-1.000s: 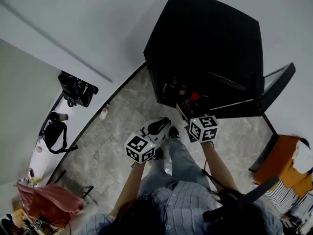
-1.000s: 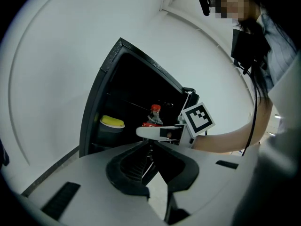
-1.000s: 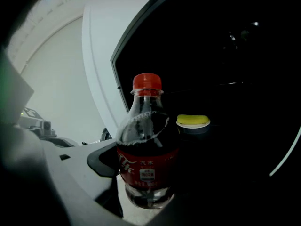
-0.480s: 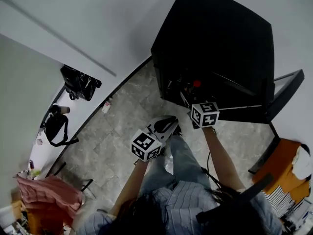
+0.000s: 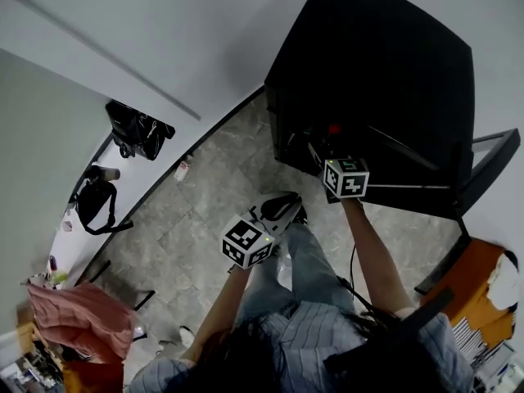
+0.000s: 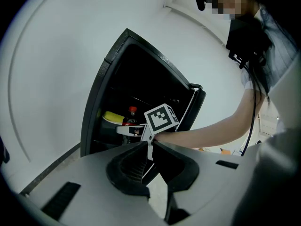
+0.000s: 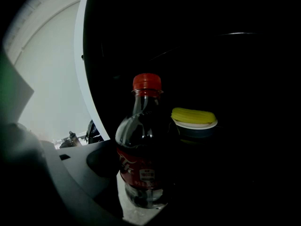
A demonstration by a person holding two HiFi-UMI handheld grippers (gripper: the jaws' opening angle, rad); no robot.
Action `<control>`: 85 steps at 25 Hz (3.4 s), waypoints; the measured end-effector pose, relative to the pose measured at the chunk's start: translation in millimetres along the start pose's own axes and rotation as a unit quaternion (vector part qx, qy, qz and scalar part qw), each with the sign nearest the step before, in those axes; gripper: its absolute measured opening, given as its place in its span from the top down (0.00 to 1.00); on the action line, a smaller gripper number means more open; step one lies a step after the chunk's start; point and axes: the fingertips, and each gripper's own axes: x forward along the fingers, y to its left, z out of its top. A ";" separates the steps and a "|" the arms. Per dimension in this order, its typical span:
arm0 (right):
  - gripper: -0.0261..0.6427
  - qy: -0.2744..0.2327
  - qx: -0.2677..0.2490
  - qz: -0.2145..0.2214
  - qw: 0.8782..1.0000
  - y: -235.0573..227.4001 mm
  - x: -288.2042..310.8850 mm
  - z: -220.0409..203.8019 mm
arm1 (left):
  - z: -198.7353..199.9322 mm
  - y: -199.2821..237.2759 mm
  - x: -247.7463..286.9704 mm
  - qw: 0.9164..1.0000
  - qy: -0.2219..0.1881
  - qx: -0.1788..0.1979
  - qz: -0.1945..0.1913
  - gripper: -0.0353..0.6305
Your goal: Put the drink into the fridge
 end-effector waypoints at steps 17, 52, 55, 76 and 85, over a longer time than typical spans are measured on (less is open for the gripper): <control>0.51 0.005 -0.012 -0.039 0.999 -27.3 51.2 19.6 | -12.8 13.9 -8.3 1.000 0.009 -0.018 0.023 0.90; 0.51 -0.018 -0.147 0.034 0.988 -44.8 52.2 21.1 | -33.4 27.1 -17.2 0.998 0.028 -0.040 0.036 0.90; 0.51 -0.022 -0.136 0.021 0.990 -50.0 54.5 24.4 | -36.3 26.7 -16.2 0.998 0.031 -0.042 0.035 0.90; 0.51 0.013 -0.069 -0.027 0.997 -55.8 41.4 20.7 | -52.1 24.1 -29.2 0.997 0.047 -0.046 0.040 0.90; 0.51 -0.017 -0.022 -0.029 0.999 -48.8 14.9 29.2 | -50.4 21.0 -34.7 0.997 0.045 -0.043 0.035 0.90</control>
